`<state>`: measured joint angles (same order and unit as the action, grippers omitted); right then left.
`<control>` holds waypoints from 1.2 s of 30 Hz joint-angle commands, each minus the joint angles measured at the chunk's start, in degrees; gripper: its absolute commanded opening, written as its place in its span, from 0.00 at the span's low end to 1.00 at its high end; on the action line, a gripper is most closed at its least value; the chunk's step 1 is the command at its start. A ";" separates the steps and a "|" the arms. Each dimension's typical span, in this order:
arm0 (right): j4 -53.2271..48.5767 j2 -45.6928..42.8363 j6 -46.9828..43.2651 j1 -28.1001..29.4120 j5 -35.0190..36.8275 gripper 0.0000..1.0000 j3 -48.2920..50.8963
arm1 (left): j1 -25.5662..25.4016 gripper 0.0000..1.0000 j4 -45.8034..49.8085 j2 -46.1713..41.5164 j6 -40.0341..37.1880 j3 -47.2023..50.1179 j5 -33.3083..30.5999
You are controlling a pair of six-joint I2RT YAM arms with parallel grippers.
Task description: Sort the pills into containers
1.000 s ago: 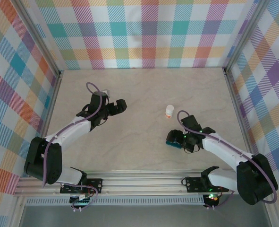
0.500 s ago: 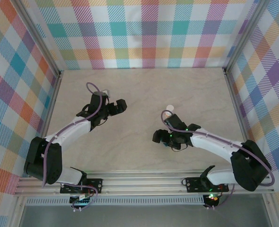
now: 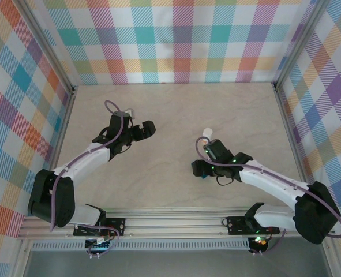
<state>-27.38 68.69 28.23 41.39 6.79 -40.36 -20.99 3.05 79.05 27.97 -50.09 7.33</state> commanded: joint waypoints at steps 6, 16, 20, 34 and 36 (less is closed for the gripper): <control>4.26 4.35 -10.06 0.12 -0.55 0.81 -0.30 | -0.54 1.00 0.73 -0.48 2.48 -1.73 2.84; 2.72 11.67 -9.52 0.10 2.46 0.81 -2.36 | -0.54 1.00 0.55 -0.14 2.87 -2.24 3.11; 2.97 12.82 -9.66 0.10 2.13 0.81 -2.62 | -0.50 1.00 0.51 -0.25 2.80 -2.25 2.99; 3.72 15.39 -9.62 0.46 0.94 0.65 -2.11 | -0.54 1.00 0.32 -0.57 3.31 -2.37 3.41; 4.05 15.71 -9.41 0.54 0.93 0.64 -2.06 | -0.54 1.00 0.16 -0.69 3.52 -2.32 3.56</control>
<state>-23.97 83.44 18.76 41.50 8.34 -41.58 -20.99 3.05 78.67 30.68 -50.83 9.74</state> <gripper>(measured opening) 0.645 0.999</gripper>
